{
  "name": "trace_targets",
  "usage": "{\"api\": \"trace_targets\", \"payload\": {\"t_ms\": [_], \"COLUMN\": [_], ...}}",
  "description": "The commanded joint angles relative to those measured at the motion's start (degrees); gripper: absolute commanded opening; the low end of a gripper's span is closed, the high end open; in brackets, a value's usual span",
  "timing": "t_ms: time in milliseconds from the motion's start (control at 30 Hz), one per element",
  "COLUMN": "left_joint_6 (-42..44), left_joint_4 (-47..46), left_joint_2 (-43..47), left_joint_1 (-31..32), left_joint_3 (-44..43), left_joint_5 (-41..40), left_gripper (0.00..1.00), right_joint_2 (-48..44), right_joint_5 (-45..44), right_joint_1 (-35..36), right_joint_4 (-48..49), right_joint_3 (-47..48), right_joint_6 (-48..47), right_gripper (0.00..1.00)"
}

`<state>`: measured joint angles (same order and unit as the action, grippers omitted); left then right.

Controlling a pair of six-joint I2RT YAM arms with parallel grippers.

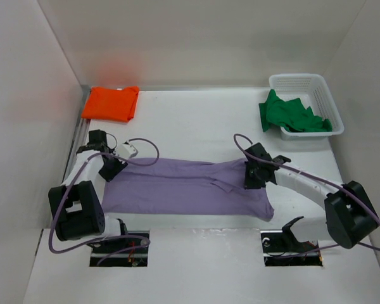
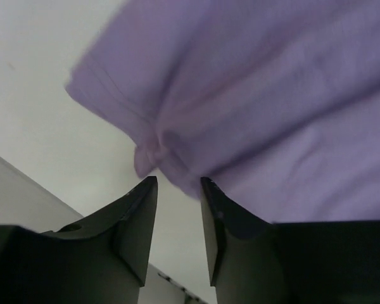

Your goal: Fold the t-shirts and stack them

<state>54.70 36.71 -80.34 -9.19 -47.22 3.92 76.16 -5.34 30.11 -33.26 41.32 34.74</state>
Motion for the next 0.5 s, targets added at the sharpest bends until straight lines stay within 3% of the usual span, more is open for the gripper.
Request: {"api": "trace_targets", "payload": {"t_ms": [0,67,233,467], "left_joint_6": [9.3,12.1,11.2,6.9], "left_joint_4": [14.2,17.7,15.4,1.6], "left_joint_2": [2.9,2.7,1.1,-1.0], "left_joint_1": [-3.1,-4.1,-3.4,3.8], "left_joint_3": [-3.8,-6.0,-12.1,-10.5], "left_joint_5": [2.4,2.5,3.3,-0.4], "left_gripper": [0.34,0.38,0.42,0.54], "right_joint_2": [-1.5,-2.2,-3.1,-10.1], "right_joint_5": [1.6,2.2,2.7,2.8], "right_joint_1": [0.4,0.3,0.3,0.2], "right_joint_4": [2.2,2.2,2.0,-2.5], "right_joint_3": [-1.3,-1.8,-1.9,-0.5], "right_joint_6": [-0.3,-0.7,-2.0,-2.6], "right_gripper": [0.13,0.14,0.19,0.28]}}
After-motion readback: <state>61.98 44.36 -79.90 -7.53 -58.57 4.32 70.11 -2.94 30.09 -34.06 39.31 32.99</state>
